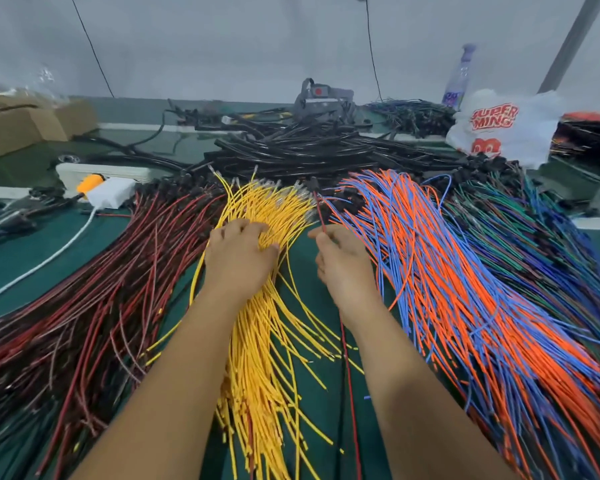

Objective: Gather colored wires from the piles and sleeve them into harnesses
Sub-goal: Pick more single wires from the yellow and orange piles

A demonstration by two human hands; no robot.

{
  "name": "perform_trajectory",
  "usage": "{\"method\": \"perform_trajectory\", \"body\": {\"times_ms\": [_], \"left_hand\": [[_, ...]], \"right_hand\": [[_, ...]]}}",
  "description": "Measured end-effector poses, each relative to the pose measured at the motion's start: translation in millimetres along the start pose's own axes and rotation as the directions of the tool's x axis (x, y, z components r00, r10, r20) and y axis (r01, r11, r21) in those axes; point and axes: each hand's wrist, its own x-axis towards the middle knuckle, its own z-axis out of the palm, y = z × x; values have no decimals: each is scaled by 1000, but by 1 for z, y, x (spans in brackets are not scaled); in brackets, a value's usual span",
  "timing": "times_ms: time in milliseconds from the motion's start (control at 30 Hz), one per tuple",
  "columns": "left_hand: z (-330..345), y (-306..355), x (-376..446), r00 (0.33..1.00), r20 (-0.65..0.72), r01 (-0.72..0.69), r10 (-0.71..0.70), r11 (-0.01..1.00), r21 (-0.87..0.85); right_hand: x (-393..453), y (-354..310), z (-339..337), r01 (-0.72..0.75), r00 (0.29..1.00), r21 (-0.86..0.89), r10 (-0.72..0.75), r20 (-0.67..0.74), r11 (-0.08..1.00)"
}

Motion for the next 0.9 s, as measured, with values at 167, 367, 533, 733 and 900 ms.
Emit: {"method": "perform_trajectory", "body": {"times_ms": [167, 367, 533, 733, 900], "left_hand": [[-3, -4, 0, 982, -145, 110, -118, 992, -60], [-9, -2, -3, 977, -110, 175, -181, 983, -63], [-11, 2, -9, 963, -164, 215, -213, 977, -8], [-14, 3, -10, 957, -179, 221, -228, 973, -58], [-19, 16, -12, 921, -385, 79, -65, 997, 21]], "right_hand": [[-1, 5, 7, 72, 997, -247, -67, 29, 966], [-4, 3, 10, 81, 997, -363, -82, 12, 928], [-6, 1, 8, 60, 998, -348, -59, 13, 936], [-6, 2, 5, 40, 999, -283, -33, 28, 958], [-3, 2, 5, 32, 998, -116, -39, -56, 993]]}}
